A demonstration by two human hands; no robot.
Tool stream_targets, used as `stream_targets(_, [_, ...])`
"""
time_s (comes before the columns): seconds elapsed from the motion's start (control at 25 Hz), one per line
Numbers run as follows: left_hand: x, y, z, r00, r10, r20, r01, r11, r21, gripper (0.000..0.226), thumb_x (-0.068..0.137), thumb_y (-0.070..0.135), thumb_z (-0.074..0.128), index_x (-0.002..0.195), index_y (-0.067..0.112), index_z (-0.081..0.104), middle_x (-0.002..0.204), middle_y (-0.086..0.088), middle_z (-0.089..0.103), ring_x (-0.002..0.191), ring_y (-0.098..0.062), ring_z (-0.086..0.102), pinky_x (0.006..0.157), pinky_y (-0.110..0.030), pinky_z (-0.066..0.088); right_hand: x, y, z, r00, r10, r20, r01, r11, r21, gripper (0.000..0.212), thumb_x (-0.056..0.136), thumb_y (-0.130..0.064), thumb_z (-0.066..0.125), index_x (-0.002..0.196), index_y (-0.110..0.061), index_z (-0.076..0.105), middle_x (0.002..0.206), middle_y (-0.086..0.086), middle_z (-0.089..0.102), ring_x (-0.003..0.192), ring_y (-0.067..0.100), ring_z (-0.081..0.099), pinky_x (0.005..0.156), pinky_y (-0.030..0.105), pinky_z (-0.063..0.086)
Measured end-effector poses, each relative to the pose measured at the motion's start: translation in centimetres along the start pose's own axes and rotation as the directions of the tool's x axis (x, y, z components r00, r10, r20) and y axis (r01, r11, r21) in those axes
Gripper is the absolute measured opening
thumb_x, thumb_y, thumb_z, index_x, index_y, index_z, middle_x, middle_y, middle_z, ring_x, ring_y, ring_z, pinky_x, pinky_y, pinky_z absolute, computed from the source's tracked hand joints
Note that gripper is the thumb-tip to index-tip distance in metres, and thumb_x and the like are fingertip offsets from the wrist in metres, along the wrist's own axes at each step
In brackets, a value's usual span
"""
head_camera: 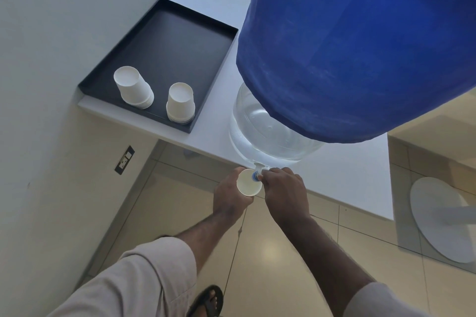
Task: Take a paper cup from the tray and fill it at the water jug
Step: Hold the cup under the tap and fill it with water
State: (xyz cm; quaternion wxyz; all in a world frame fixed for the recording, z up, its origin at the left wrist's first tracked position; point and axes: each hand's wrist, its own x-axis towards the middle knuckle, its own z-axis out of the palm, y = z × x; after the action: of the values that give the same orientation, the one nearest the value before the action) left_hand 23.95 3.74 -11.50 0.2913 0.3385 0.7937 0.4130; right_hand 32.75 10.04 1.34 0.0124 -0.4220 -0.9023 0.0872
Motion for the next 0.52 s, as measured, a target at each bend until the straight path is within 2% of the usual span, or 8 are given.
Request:
stream_targets(0.08, [-0.06,0.07,0.01,1.0,-0.004,0.0,0.004,1.0,-0.001,0.075,0.063,0.028,0.092,0.126,0.037,0.053,0.111,0.014,0.071,0.096,-0.013,0.066,0.084,-0.037,0.06,-0.09,-0.05,-0.12,1.0,-0.001,0.0,0.001,1.0,0.007,0.02,0.094,-0.015,0.054,0.105,-0.014,0.07,0.093,0.001,0.073,0.082,0.022,0.053,0.07,0.029,0.03])
stream_targets(0.36, [0.06,0.15,-0.08,1.0,-0.007,0.008,0.007,1.0,0.01,0.073,0.064,0.028,0.091,0.126,0.036,0.053,0.11,0.012,0.071,0.096,-0.014,0.067,0.084,-0.038,0.059,-0.08,0.11,-0.02,1.0,-0.002,0.002,0.002,1.0,0.01,0.02,0.094,-0.014,0.052,0.105,-0.015,0.069,0.094,0.0,0.073,0.083,0.022,0.055,0.071,0.03,0.034])
stream_targets(0.52, [-0.01,0.37,-0.24,1.0,-0.009,0.016,0.009,1.0,0.001,0.072,0.065,0.028,0.09,0.126,0.036,0.054,0.111,0.013,0.071,0.098,-0.014,0.066,0.085,-0.037,0.058,-0.06,0.17,0.07,1.0,-0.004,-0.003,0.004,1.0,0.008,0.019,0.094,-0.014,0.053,0.103,-0.015,0.069,0.093,0.001,0.073,0.082,0.024,0.055,0.07,0.03,0.031])
